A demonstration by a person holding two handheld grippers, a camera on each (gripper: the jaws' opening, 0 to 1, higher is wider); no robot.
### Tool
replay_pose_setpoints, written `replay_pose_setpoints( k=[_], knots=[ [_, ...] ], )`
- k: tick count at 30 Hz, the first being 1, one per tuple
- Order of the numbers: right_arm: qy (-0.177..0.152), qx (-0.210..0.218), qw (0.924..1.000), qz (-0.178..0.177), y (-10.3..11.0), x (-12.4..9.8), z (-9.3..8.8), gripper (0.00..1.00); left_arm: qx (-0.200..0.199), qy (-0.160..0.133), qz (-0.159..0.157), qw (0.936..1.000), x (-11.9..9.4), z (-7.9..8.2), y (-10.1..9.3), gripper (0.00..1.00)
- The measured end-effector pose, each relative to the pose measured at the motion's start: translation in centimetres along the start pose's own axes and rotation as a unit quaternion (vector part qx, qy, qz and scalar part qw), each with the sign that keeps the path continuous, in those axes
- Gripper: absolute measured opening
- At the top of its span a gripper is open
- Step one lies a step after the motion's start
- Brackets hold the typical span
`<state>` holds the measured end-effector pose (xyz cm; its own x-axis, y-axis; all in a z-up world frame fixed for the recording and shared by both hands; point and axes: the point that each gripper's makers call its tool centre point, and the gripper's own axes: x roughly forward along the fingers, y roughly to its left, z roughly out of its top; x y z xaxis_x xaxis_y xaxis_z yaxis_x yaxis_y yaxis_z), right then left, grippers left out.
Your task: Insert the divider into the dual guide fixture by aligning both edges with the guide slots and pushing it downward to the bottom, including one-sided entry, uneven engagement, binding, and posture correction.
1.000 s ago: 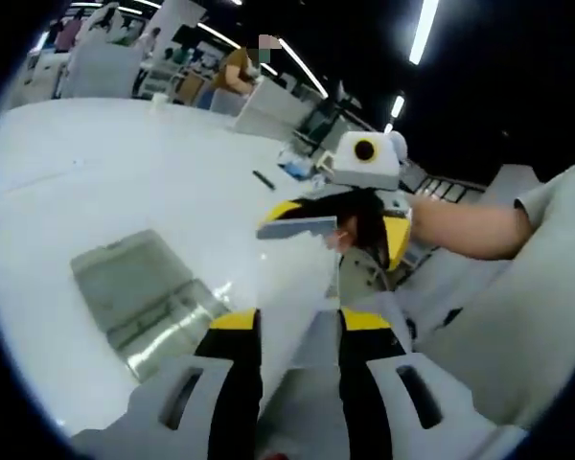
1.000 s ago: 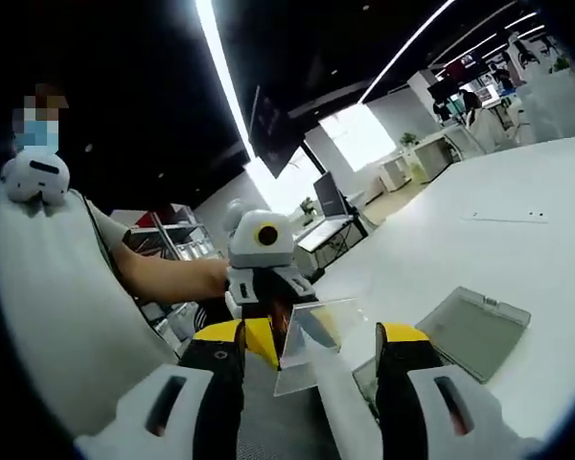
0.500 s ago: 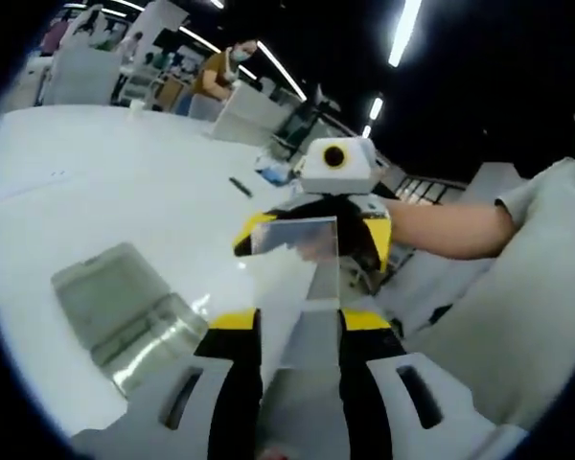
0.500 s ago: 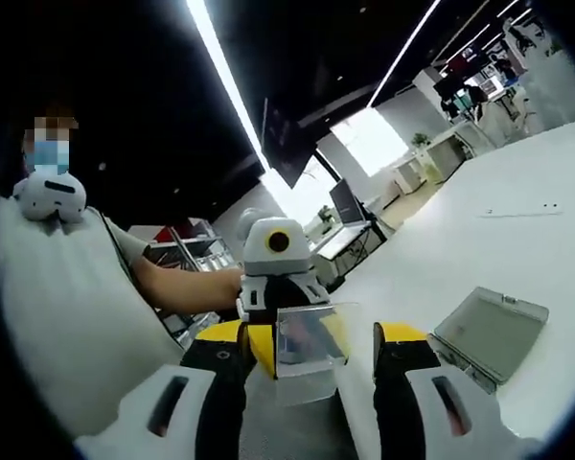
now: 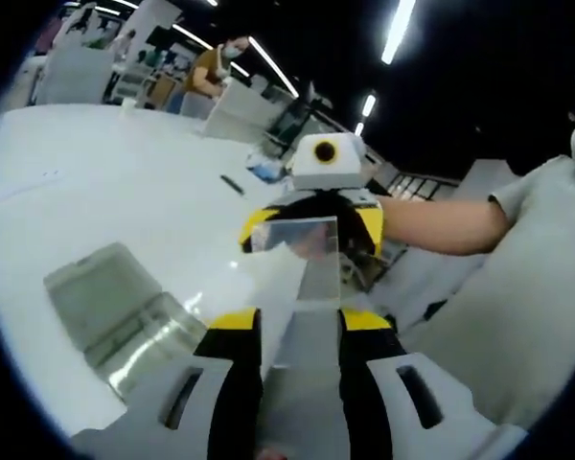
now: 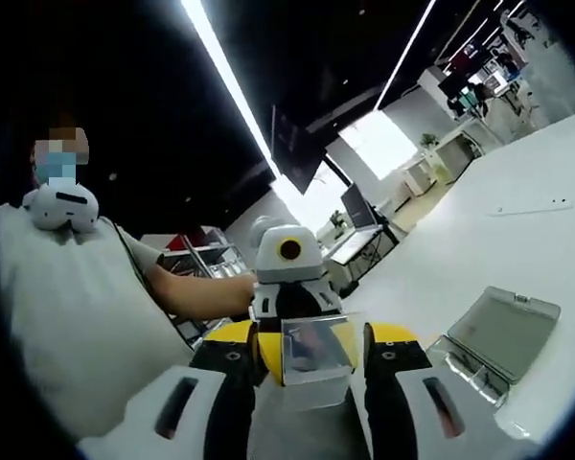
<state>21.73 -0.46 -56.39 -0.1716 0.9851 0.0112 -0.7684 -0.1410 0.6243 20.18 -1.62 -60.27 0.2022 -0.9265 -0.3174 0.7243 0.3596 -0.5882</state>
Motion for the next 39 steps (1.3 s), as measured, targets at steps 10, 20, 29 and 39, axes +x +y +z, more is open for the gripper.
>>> replay_pose_setpoints(
  k=[10, 20, 29, 39],
  knots=[
    [0.002, -0.001, 1.0, -0.002, -0.01, -0.02, -0.18, 0.38, 0.001, 0.003, -0.006, 1.0, 0.1, -0.21, -0.23, 0.27],
    [0.008, 0.0, 1.0, -0.005, -0.24, 0.11, -0.49, 0.33, 0.002, 0.002, -0.009, 1.0, 0.05, -0.2, -0.37, 0.27],
    [0.006, 0.001, 1.0, -0.007, -0.31, 0.07, -0.66, 0.31, -0.001, -0.004, -0.014, 0.9999, -0.07, -0.1, -0.55, 0.27],
    [0.002, -0.002, 0.9999, -0.012, -0.29, 0.05, -0.61, 0.3, -0.003, -0.005, -0.017, 0.9998, -0.07, -0.1, -0.52, 0.28]
  ],
)
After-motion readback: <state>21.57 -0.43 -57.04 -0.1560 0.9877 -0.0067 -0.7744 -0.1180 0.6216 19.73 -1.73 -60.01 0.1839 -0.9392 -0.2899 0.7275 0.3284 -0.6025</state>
